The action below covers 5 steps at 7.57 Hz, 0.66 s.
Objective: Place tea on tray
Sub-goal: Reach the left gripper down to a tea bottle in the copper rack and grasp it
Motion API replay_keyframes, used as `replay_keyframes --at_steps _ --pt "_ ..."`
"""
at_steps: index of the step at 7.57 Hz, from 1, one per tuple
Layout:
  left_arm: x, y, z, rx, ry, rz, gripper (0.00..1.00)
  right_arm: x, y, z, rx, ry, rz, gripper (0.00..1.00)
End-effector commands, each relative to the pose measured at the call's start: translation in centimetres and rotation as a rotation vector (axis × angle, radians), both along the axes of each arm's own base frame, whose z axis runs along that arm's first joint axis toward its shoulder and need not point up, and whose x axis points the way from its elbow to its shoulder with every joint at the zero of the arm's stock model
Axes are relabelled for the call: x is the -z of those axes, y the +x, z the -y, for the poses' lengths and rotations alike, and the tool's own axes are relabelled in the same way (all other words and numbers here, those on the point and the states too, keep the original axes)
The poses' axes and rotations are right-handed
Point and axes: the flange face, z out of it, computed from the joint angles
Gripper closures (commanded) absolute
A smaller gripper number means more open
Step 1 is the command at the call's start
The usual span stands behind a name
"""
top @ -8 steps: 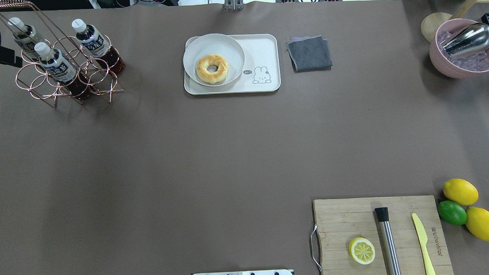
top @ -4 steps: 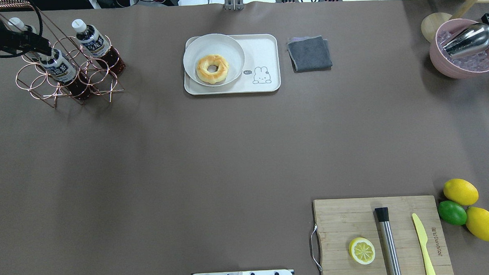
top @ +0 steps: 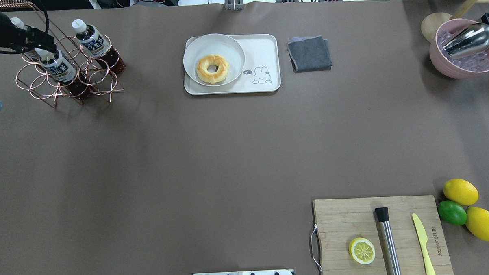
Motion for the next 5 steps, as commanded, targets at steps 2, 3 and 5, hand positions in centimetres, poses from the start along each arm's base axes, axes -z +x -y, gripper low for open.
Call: replay_keyframes --at_steps 2,3,5 --pt "-2.5 0.4 0.9 -0.002 0.027 -0.012 0.16 -0.1 0.0 0.0 0.0 -0.001 0.0 0.0" --pt "-2.3 0.4 0.7 -0.005 0.029 -0.017 0.21 -0.1 0.0 -0.1 0.001 -0.002 0.0 0.0" --pt "-1.3 -0.2 0.2 -0.005 0.042 -0.028 0.22 -0.3 0.0 -0.1 0.001 -0.004 0.002 0.0"
